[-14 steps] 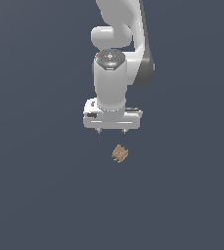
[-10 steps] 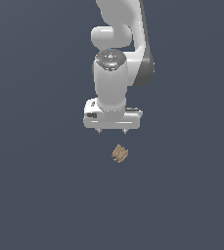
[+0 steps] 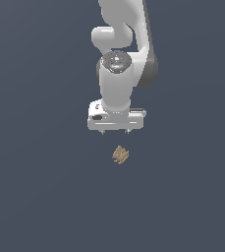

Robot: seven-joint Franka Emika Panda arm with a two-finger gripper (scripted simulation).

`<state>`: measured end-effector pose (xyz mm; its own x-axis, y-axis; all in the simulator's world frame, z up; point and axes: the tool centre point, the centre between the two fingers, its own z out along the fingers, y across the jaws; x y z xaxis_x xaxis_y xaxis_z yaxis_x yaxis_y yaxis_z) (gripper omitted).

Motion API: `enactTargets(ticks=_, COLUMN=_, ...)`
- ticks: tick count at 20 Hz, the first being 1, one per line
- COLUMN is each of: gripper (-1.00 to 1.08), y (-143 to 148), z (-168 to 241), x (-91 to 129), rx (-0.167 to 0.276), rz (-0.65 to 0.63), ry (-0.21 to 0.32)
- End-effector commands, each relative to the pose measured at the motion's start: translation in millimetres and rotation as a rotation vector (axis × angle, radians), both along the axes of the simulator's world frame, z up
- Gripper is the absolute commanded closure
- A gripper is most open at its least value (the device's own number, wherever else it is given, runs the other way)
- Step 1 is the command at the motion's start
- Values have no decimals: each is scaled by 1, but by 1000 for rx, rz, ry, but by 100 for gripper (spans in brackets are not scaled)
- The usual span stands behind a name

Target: Pick up the object and move it to a goal position.

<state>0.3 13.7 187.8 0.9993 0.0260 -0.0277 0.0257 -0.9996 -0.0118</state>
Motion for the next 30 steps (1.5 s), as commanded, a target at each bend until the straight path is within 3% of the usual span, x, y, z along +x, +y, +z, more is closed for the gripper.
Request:
enactTargets(ticks=1, gripper=-92, y=0, z=0, x=0, rx=0, rz=-1, ry=0)
enactTargets(ticks=12, gripper=-92, y=5, z=-17, x=7, rx=-1, rz=-108, ry=-3)
enactTargets(ticks=30, gripper=-92, y=25, z=-82, x=27, rx=-14, rz=-493, ry=-19)
